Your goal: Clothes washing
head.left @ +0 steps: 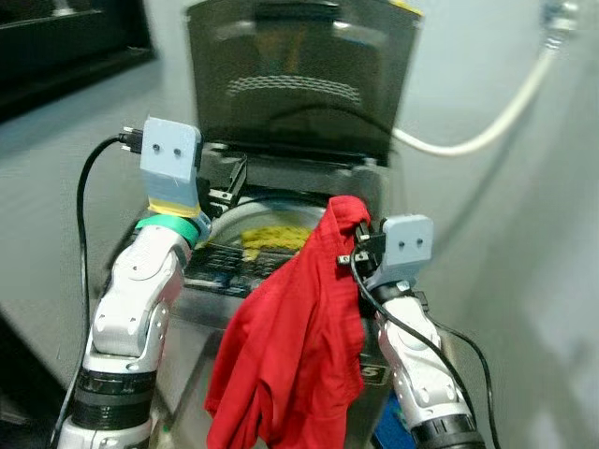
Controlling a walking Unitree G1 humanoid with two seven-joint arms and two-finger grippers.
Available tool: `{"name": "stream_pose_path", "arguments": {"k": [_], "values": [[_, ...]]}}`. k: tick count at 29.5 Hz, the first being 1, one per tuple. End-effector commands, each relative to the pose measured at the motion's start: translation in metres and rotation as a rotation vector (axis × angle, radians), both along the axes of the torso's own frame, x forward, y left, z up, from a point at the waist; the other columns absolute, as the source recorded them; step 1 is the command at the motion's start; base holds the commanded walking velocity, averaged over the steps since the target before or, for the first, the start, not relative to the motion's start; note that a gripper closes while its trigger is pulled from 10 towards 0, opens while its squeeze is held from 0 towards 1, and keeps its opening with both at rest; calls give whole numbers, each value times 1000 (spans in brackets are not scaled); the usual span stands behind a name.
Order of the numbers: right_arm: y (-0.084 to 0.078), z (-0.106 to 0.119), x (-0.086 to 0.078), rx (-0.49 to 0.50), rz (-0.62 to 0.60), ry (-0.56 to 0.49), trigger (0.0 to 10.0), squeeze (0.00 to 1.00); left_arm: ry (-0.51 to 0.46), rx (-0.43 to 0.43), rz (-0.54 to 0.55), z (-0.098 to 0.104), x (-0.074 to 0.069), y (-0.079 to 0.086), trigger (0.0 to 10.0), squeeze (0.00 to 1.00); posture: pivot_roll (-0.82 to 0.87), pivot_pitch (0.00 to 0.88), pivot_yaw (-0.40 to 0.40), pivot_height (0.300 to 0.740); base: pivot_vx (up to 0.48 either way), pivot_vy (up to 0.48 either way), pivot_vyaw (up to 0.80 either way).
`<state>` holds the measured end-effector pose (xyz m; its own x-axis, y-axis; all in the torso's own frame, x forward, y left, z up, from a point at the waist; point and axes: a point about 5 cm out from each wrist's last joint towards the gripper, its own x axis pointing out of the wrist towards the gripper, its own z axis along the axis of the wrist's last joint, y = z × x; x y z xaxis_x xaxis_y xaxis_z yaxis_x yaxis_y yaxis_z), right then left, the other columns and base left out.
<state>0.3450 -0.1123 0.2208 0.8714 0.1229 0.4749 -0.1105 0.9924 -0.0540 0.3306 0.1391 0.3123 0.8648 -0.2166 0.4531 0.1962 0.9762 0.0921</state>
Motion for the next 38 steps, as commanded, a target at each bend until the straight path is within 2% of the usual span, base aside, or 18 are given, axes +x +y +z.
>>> {"name": "stream_pose_path", "arguments": {"k": [1,16,18,22,38], "values": [[5,4,-2,4,20,-28,10000,0,-25,1,41,1,-1,5,10000,0,6,22,74,740,0,0,0],[12,7,-3,-36,48,-53,10000,0,-36,27,41,0,-1,2,10000,0,7,21,72,740,480,0,0],[11,7,-3,-35,44,-49,10000,0,-36,26,40,-1,-1,2,10000,0,6,16,71,740,296,0,800],[8,7,-2,16,42,-38,10000,0,-31,31,1,-2,-3,-3,10000,0,7,14,74,740,0,0,0],[5,5,-1,1,28,-34,10000,0,-34,34,-16,0,-2,-4,10000,0,7,16,76,740,0,0,0]]}}
